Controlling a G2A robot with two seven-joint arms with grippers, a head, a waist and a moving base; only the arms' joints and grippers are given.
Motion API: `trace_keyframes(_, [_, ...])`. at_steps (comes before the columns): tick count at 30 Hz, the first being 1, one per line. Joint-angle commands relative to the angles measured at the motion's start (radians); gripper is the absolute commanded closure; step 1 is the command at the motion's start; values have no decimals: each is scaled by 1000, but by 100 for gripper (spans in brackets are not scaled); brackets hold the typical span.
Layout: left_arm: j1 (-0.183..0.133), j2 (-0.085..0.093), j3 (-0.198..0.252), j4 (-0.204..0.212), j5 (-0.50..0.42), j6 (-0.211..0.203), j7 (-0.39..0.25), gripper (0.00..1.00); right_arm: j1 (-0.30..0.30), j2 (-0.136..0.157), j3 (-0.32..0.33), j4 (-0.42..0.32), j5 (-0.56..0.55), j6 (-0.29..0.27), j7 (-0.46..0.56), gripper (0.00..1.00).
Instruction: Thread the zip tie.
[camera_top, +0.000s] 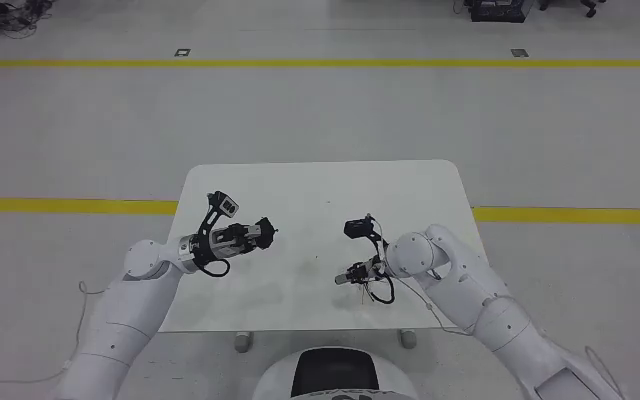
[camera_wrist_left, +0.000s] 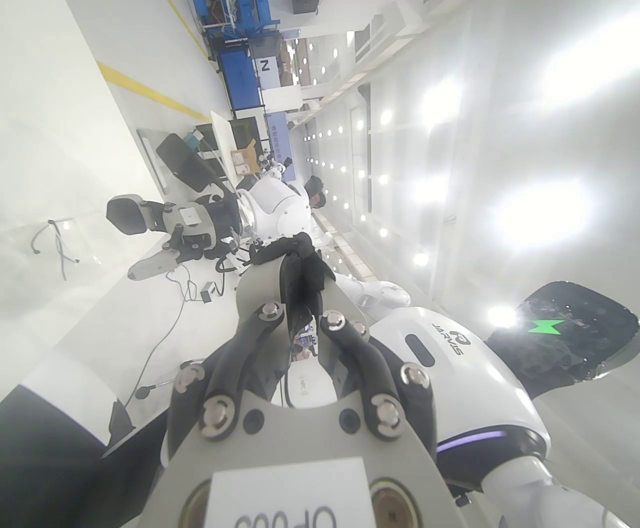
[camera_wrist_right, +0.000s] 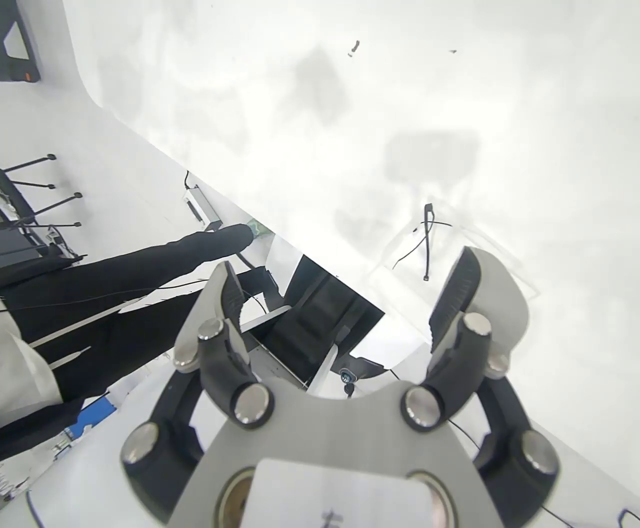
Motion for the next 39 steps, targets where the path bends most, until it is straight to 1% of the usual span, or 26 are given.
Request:
trace_keyframes(1, [0,0,0,0,0,0,0,100,0,0,0,0,1,0,1,0])
trace_keyframes(4, [0,0,0,0,0,0,0,100,0,0,0,0,1,0,1,0])
trace_keyframes(6, [0,0,0,0,0,0,0,100,-12,0,-1,15,-5,-2,-34,0])
trace_keyframes(9, [0,0,0,0,0,0,0,100,-16,-1,-5,41,-15,18,-44,0])
trace_keyframes(12, [0,0,0,0,0,0,0,100,-15,-2,-11,51,-28,33,-45,0])
trace_keyframes(18, [0,0,0,0,0,0,0,100,-15,-2,-11,51,-28,33,-45,0])
trace_keyframes(21, [0,0,0,0,0,0,0,100,-26,-1,-13,55,-43,29,-77,0])
trace_keyframes(25, [0,0,0,0,0,0,0,100,-34,5,0,53,-50,18,-65,0])
trace_keyframes(26, [0,0,0,0,0,0,0,100,-39,8,8,52,-46,13,-64,3])
trace_keyframes(28, [0,0,0,0,0,0,0,100,-45,11,18,49,-44,7,-65,48])
trace_keyframes(30, [0,0,0,0,0,0,0,100,-53,15,28,44,-44,6,-69,55])
trace_keyframes(32, [0,0,0,0,0,0,0,100,-58,17,33,40,-44,4,-69,59])
trace_keyframes(35, [0,0,0,0,0,0,0,100,-63,18,36,42,-39,-2,-69,69])
trace_keyframes(38, [0,0,0,0,0,0,0,100,-64,18,34,50,-37,-4,-71,72])
trace_keyframes(39, [0,0,0,0,0,0,0,100,-64,17,32,54,-37,-5,-73,75])
